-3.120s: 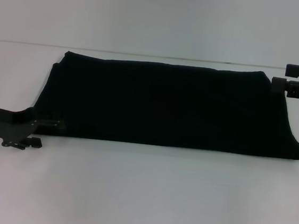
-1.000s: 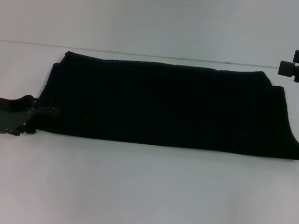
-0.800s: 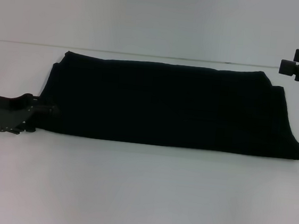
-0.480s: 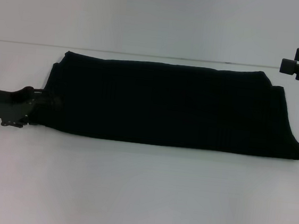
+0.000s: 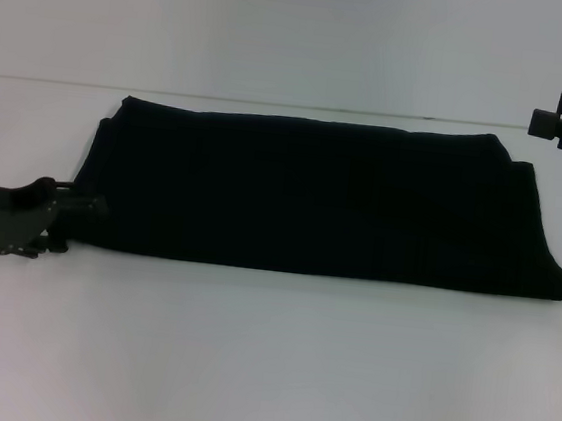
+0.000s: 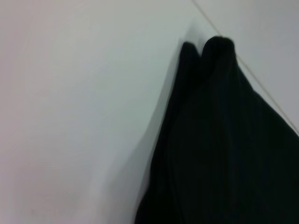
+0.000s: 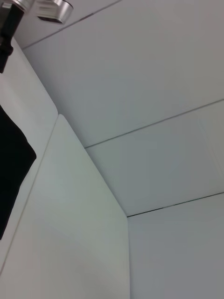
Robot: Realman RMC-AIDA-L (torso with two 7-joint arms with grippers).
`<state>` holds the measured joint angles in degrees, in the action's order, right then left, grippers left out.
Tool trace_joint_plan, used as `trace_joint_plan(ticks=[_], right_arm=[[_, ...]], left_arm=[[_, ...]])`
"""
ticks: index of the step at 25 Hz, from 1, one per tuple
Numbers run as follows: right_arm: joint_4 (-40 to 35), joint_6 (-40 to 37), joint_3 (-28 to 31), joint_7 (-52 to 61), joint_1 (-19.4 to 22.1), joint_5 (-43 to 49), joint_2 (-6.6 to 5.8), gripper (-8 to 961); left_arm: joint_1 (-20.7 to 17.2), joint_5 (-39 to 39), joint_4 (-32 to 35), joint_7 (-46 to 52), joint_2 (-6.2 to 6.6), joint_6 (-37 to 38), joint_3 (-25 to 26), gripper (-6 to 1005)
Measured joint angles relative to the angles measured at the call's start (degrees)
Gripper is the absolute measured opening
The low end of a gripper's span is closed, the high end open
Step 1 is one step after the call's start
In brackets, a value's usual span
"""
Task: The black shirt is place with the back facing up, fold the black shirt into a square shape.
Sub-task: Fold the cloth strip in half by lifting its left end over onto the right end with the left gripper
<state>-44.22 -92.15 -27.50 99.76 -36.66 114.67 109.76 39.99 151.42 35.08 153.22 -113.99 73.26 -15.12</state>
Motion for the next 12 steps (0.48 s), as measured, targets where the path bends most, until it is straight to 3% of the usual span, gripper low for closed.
trace_joint_plan(ticks=[12], right_arm=[[0.19,0.13,0.02,-0.66,-0.04,0.03,0.06,900]], left_arm=[[-0.97,-0.01,-1.08,2.21,-0.27,-0.03,1.49,888]])
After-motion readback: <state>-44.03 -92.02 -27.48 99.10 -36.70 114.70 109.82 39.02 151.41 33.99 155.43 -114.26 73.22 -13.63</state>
